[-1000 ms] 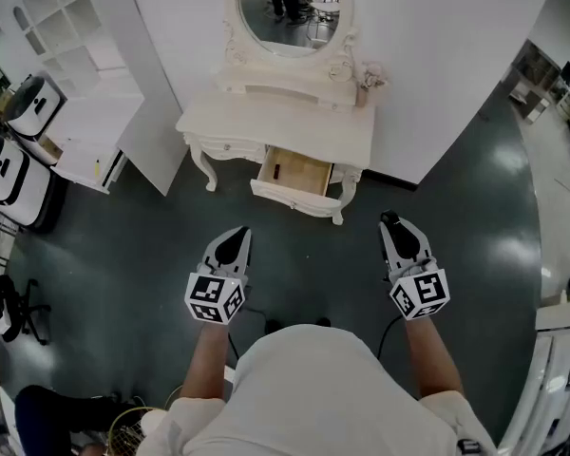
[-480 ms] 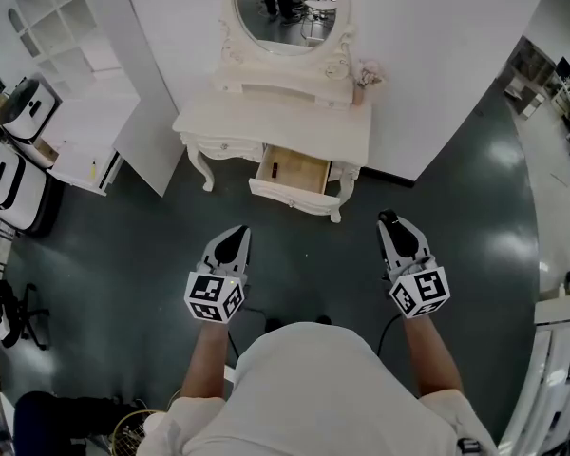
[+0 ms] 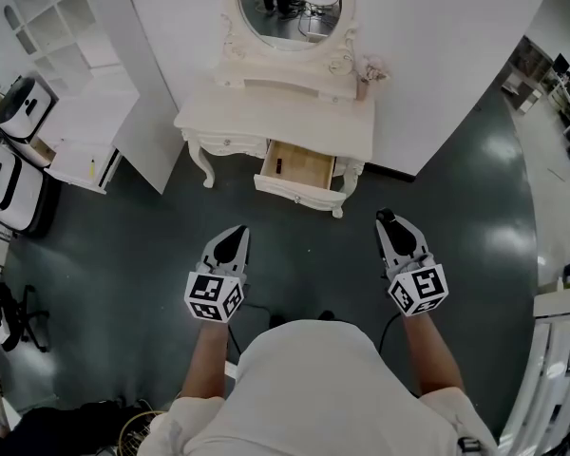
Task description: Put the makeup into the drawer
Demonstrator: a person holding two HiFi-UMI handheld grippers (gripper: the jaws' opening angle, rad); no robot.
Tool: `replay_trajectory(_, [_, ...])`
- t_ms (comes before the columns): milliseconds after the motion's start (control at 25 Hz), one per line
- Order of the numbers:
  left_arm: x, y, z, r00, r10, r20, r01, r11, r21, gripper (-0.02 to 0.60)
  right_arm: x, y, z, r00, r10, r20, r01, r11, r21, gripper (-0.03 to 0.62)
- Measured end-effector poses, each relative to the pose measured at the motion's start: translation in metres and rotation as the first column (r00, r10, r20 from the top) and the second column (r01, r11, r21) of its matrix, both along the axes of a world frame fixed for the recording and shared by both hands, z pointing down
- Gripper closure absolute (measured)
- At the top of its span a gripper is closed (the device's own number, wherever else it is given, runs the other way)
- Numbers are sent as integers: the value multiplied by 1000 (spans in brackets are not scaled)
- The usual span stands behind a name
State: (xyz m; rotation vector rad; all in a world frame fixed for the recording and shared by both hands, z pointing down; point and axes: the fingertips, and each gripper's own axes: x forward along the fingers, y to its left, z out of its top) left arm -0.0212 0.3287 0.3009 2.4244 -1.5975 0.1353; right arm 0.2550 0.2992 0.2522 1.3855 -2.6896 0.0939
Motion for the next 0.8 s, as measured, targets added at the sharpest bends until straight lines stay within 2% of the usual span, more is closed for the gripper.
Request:
replay_trajectory(520, [-44, 15, 8, 1000, 22, 8, -22, 1000, -10, 565, -50, 12, 5, 1000, 4, -14, -4, 1000, -8, 513])
replay_trajectory(800, [-48, 3, 12, 1000, 28, 0, -28, 999, -21, 566, -51, 4, 9, 1000, 12, -26, -13, 1000, -22, 513])
